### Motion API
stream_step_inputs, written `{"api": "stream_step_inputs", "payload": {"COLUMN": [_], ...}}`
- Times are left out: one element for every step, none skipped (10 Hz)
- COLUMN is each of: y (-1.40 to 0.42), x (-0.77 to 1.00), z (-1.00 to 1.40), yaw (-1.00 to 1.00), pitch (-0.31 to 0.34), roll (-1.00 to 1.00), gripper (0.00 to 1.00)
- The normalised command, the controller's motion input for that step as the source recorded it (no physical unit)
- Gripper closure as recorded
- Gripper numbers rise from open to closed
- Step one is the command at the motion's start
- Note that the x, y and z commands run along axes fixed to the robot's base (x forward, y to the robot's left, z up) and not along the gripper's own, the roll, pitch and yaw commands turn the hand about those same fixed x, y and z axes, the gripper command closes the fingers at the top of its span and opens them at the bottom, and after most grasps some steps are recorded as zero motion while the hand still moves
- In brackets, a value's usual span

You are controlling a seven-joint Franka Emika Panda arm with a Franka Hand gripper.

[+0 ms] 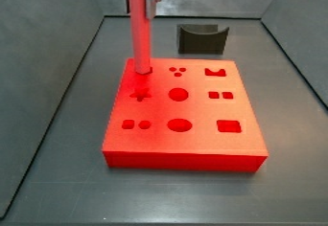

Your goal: Insert the hexagon object.

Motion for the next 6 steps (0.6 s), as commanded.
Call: {"api": "stream_step_inputs", "payload": {"y": [0.0, -0.02, 0.0, 0.0, 0.0, 0.0], "x": [0.04, 0.23, 0.35, 0.23, 0.06, 0.03], "z": [-0.22, -0.24, -0.26, -0.25, -0.25, -0.58], "yaw": [0.0, 0.0, 0.0, 0.0, 0.0, -0.06], "pitch": [-0.106, -0.04, 0.0, 0.0, -0.003, -0.053], "roll": [-0.04, 0.0, 0.0, 0.0, 0.0, 0.07], "gripper": [1.0, 1.0, 1.0, 1.0, 1.0, 1.0]}}
